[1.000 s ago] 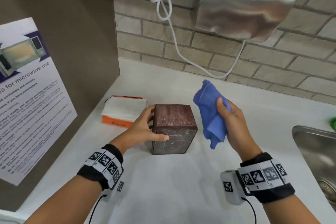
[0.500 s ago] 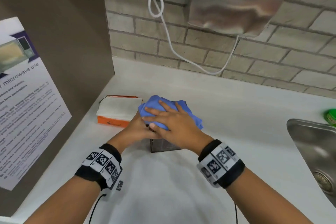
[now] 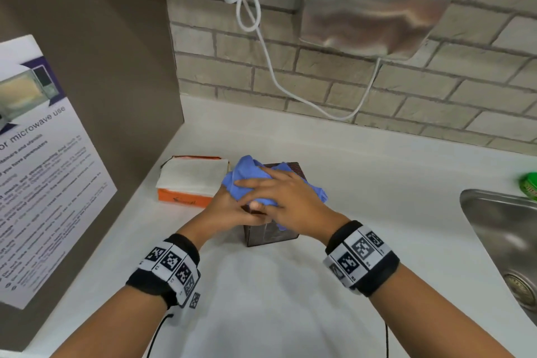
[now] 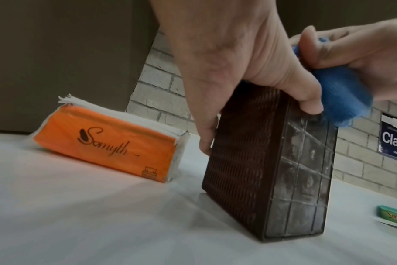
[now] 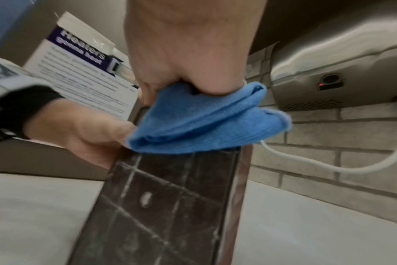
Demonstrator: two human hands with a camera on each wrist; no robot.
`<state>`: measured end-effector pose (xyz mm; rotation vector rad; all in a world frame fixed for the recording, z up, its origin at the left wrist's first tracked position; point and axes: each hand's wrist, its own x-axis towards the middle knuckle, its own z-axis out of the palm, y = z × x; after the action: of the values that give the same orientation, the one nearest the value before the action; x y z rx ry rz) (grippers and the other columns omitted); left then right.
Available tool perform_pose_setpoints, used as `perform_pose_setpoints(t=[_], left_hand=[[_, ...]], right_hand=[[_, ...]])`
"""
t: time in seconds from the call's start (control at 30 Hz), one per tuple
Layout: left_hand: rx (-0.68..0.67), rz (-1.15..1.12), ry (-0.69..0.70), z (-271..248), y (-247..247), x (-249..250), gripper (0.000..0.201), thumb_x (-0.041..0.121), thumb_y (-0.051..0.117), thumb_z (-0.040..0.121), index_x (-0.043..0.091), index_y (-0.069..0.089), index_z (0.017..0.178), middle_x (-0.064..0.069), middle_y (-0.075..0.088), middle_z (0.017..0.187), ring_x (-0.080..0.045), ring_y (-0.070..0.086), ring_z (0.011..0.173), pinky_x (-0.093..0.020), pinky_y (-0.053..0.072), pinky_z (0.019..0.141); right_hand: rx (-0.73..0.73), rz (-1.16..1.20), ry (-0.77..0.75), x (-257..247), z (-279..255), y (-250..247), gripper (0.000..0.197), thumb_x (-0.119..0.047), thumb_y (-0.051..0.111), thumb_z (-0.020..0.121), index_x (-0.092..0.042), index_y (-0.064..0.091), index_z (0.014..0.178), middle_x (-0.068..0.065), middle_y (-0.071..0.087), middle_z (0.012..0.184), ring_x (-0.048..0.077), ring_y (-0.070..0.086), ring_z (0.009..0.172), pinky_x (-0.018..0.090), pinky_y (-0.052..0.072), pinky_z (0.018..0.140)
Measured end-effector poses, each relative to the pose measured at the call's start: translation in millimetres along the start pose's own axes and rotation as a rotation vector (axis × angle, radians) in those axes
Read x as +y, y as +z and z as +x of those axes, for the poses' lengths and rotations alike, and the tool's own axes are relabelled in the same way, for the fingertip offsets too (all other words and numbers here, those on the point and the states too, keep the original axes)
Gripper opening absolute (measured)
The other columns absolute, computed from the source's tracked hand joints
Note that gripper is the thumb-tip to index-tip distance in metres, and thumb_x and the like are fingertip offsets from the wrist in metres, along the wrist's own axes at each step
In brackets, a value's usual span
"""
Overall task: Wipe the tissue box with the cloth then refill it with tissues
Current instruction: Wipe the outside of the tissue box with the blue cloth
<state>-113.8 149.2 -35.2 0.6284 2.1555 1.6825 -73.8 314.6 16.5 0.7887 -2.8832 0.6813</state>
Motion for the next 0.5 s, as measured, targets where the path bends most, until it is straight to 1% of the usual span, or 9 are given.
perform_pose_setpoints(t=[0.07, 0.13, 0.2, 0.27, 0.33, 0.37, 0.4, 0.43, 0.5], left_hand=[[0.034, -0.007, -0.011, 2.3, 2.2, -4.2, 0.069, 0.011, 0.088, 0.066, 0.027, 0.054, 0.124, 0.013, 0.062, 0.121, 0.001, 0.058, 0.112, -0.02, 0.051, 0.09], [0.068, -0.047, -0.037, 3.1, 3.1, -8.5, 0.095, 0.02, 0.093, 0.06, 0.027, 0.037, 0.136, 0.008, 0.048, 0.135, 0.0, 0.049, 0.123, -0.011, 0.049, 0.087], [0.067, -0.07, -0.044, 4.9, 2.7, -13.2, 0.111, 0.032, 0.094, 0.05, 0.03, 0.03, 0.141, 0.007, 0.041, 0.141, -0.005, 0.046, 0.13, -0.013, 0.049, 0.089], [0.061, -0.099, -0.039, 5.6, 1.6, -15.8, 0.113, 0.036, 0.094, 0.046, 0.032, 0.031, 0.141, 0.004, 0.042, 0.142, -0.009, 0.047, 0.131, -0.023, 0.051, 0.096], [0.049, -0.124, -0.028, 5.3, 0.6, -15.7, 0.105, 0.033, 0.093, 0.048, 0.034, 0.036, 0.135, 0.004, 0.048, 0.138, -0.011, 0.051, 0.129, -0.032, 0.052, 0.099], [0.048, -0.121, -0.022, 5.2, 0.1, -15.7, 0.099, 0.031, 0.092, 0.049, 0.036, 0.038, 0.131, 0.005, 0.05, 0.136, -0.01, 0.052, 0.127, -0.035, 0.052, 0.1], [0.046, -0.119, -0.018, 4.7, 0.4, -15.3, 0.095, 0.03, 0.092, 0.05, 0.036, 0.039, 0.129, 0.006, 0.051, 0.134, -0.01, 0.053, 0.127, -0.034, 0.053, 0.099], [0.045, -0.122, -0.019, 4.3, 1.1, -15.1, 0.096, 0.028, 0.093, 0.051, 0.036, 0.039, 0.129, 0.007, 0.05, 0.135, -0.008, 0.052, 0.127, -0.029, 0.053, 0.096], [0.05, -0.154, -0.034, 4.1, 3.5, -14.6, 0.105, 0.025, 0.094, 0.05, 0.035, 0.035, 0.136, 0.007, 0.045, 0.139, -0.004, 0.048, 0.128, -0.022, 0.053, 0.092]], right_hand=[[0.063, 0.062, 0.03, 9.4, 0.8, -6.8, 0.023, -0.031, 0.052, 0.096, -0.034, 0.067, 0.113, -0.018, 0.052, 0.139, 0.011, 0.046, 0.128, 0.037, 0.035, 0.107], [0.131, 0.122, 0.158, 19.9, 1.2, -10.8, 0.026, -0.032, 0.051, 0.097, -0.033, 0.065, 0.119, -0.014, 0.051, 0.141, 0.012, 0.05, 0.125, 0.036, 0.039, 0.106], [0.2, 0.192, 0.302, 24.7, 0.3, -12.4, 0.028, -0.033, 0.049, 0.097, -0.034, 0.063, 0.122, -0.013, 0.047, 0.144, 0.013, 0.047, 0.129, 0.038, 0.038, 0.107], [0.206, 0.106, 0.331, 16.5, -4.7, -5.4, 0.031, -0.037, 0.047, 0.097, -0.035, 0.06, 0.125, -0.013, 0.046, 0.146, 0.016, 0.046, 0.13, 0.038, 0.036, 0.108], [0.176, -0.036, 0.244, -0.5, -14.7, 6.6, 0.037, -0.044, 0.041, 0.096, -0.035, 0.056, 0.128, -0.013, 0.046, 0.145, 0.019, 0.046, 0.13, 0.035, 0.032, 0.11], [0.161, -0.032, 0.208, -8.2, -20.3, 10.5, 0.039, -0.047, 0.038, 0.096, -0.036, 0.055, 0.129, -0.014, 0.046, 0.145, 0.019, 0.045, 0.132, 0.036, 0.029, 0.112], [0.162, -0.005, 0.194, -9.6, -25.3, 11.2, 0.039, -0.046, 0.038, 0.096, -0.037, 0.055, 0.129, -0.014, 0.046, 0.145, 0.016, 0.043, 0.133, 0.035, 0.027, 0.114], [0.186, 0.019, 0.194, -5.3, -28.3, 8.8, 0.036, -0.044, 0.041, 0.097, -0.036, 0.056, 0.129, -0.014, 0.047, 0.144, 0.013, 0.043, 0.133, 0.034, 0.028, 0.113], [0.29, 0.179, 0.3, 10.9, -33.5, 1.3, 0.032, -0.038, 0.046, 0.098, -0.032, 0.06, 0.126, -0.01, 0.054, 0.139, 0.009, 0.047, 0.129, 0.034, 0.035, 0.111]])
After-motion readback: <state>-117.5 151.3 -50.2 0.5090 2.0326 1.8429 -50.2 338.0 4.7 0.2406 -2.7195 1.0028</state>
